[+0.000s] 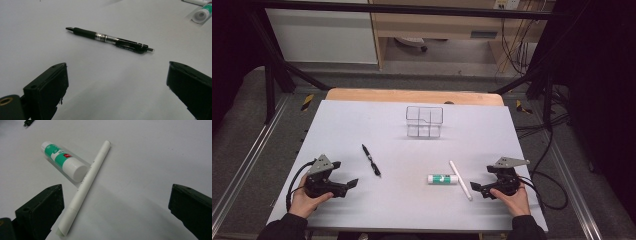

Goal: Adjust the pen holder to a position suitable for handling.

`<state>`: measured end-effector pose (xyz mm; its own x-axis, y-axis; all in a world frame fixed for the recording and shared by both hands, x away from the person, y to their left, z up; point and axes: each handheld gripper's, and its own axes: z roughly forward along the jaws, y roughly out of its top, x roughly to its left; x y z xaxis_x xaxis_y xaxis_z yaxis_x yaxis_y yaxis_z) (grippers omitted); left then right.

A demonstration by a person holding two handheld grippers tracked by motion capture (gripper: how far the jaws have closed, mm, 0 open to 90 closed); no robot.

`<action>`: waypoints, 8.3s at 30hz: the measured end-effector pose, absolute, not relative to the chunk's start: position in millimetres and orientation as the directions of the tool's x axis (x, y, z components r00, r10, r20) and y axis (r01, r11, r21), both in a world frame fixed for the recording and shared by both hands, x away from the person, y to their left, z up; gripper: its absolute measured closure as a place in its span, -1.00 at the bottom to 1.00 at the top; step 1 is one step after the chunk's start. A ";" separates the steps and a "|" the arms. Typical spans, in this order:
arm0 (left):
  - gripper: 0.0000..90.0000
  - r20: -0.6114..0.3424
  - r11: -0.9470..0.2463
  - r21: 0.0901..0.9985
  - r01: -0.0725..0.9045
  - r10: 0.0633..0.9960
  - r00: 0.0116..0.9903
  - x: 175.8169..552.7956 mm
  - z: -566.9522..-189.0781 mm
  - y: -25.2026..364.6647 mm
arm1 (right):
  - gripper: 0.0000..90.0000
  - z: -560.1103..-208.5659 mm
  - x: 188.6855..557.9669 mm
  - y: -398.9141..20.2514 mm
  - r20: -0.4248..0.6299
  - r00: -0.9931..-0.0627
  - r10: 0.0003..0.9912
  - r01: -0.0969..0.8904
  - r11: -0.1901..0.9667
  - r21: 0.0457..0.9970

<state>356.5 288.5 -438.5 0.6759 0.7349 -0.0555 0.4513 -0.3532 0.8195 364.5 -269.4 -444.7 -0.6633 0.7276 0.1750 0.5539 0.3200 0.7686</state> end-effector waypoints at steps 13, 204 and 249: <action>-0.90 -0.053 -0.353 0.820 0.449 0.736 0.675 355.0 -438.2 288.2 | -0.98 -432.8 365.3 -258.6 0.129 -0.684 0.718 0.511 0.346 0.787; -0.86 -0.045 -0.372 0.813 0.448 0.726 0.686 354.5 -439.9 285.8 | 0.32 -363.7 466.9 -47.7 -0.392 -0.902 0.180 -0.040 0.869 0.492; -0.90 -0.049 -0.387 0.792 0.472 0.731 0.681 354.5 -443.1 284.4 | -0.90 -394.7 396.1 -44.8 0.045 -0.770 0.636 0.446 0.486 0.752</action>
<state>354.5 284.4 -443.1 0.6811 0.7306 -0.0490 0.4721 -0.3870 0.7921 396.1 -44.8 -394.7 -0.7703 0.6361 0.0454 0.4456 0.4860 0.7518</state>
